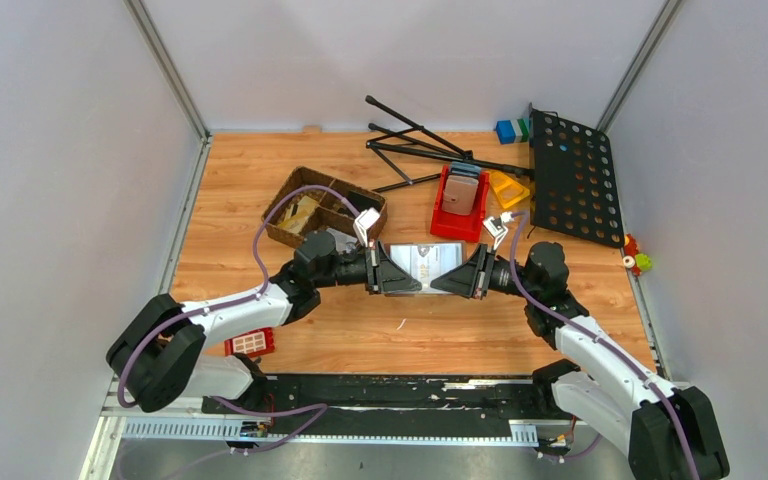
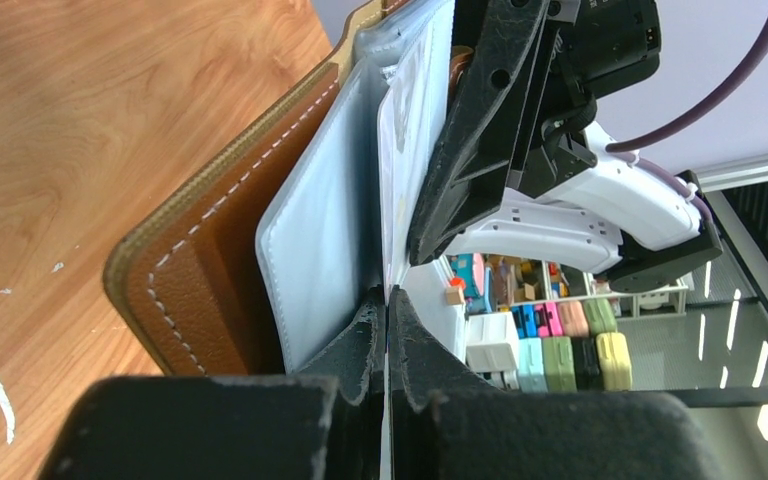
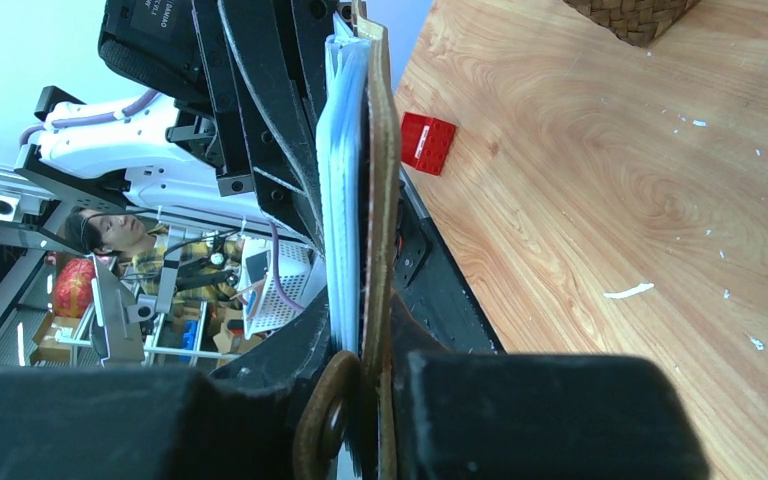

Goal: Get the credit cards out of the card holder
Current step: Remove the credit card from the card holder.

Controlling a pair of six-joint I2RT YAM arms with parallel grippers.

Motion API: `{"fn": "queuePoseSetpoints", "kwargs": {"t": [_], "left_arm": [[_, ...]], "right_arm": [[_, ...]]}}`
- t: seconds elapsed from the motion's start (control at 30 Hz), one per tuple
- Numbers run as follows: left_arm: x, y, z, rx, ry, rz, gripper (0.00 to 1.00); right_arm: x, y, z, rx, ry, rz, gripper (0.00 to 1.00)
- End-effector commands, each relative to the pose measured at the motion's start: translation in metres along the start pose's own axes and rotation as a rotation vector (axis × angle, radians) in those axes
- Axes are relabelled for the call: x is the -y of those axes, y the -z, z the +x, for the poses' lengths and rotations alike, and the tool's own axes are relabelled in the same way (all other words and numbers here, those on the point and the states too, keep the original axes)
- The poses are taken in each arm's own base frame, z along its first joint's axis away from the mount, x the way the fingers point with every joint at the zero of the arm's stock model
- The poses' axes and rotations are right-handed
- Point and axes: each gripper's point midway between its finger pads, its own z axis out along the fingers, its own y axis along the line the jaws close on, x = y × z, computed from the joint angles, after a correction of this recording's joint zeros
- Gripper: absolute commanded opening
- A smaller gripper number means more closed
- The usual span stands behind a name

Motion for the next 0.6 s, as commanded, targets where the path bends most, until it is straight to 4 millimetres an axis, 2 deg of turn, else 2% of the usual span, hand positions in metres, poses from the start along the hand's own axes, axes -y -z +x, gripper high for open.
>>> {"fn": "queuePoseSetpoints", "kwargs": {"t": [0.0, 0.57], "left_arm": [[0.001, 0.008, -0.003, 0.013, -0.034, 0.008, 0.0], [-0.004, 0.025, -0.009, 0.033, -0.038, -0.003, 0.0]], "right_arm": [[-0.009, 0.003, -0.011, 0.037, 0.04, -0.02, 0.09], [0.001, 0.007, -0.013, 0.054, 0.019, 0.004, 0.04]]}}
